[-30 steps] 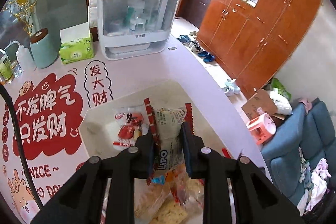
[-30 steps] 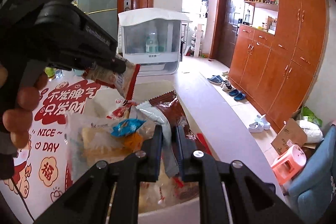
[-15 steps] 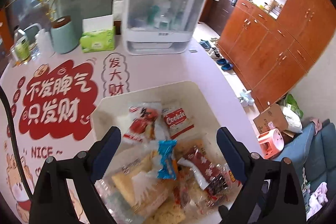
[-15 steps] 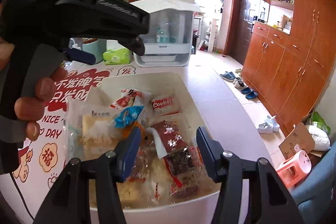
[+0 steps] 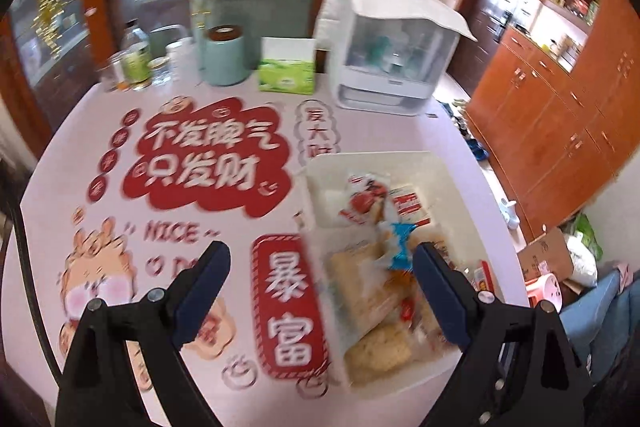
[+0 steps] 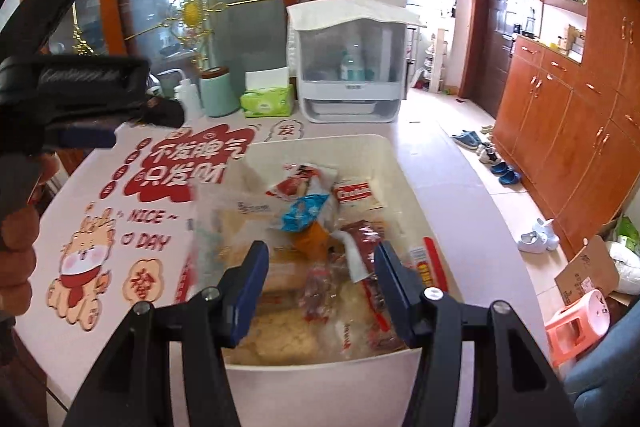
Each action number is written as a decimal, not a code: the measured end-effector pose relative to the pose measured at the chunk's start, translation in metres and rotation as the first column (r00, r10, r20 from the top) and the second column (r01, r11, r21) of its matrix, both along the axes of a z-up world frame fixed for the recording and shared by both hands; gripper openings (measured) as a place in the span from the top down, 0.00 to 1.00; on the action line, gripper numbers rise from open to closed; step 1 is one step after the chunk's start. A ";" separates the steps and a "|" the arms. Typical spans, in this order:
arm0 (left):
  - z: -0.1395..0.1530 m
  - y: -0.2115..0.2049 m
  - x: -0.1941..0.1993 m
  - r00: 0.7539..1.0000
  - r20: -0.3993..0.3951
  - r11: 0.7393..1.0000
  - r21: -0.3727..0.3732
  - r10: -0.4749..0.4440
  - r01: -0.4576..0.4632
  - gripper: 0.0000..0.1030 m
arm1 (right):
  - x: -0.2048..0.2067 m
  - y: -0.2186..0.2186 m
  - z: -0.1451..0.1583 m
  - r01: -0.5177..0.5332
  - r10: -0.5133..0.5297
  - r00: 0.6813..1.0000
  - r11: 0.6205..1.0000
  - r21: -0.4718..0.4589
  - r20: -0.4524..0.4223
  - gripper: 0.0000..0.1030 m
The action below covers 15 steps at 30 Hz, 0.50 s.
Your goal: Organize snacks
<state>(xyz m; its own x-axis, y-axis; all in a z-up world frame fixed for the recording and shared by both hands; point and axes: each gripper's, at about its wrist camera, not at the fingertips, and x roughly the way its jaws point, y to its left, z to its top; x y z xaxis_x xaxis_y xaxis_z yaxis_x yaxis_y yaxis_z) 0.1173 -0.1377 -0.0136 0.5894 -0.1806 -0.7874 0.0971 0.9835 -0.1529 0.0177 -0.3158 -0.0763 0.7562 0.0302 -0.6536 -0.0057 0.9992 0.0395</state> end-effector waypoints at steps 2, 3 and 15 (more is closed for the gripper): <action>0.005 0.013 -0.017 1.000 0.013 1.000 0.019 0.022 -0.023 0.11 | -0.005 0.006 0.007 -0.015 0.015 1.000 1.000 0.017 -0.006 0.46; 0.009 0.021 -0.029 0.999 0.027 0.999 0.040 0.036 -0.037 0.11 | -0.007 0.008 0.011 -0.021 0.021 1.000 0.999 0.028 -0.009 0.46; 0.035 0.072 -0.120 0.982 0.118 0.979 0.125 0.147 -0.162 0.06 | -0.038 0.034 0.055 -0.053 0.057 0.998 0.995 0.086 -0.042 0.45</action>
<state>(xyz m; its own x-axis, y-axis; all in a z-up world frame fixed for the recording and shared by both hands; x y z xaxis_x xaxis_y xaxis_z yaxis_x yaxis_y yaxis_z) -0.0028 -0.0661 0.0217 0.6842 0.0218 -0.7290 -0.0487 0.9987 -0.0159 -0.0204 -0.2814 -0.0210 0.7225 0.1274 -0.6795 -0.0567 0.9905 0.1255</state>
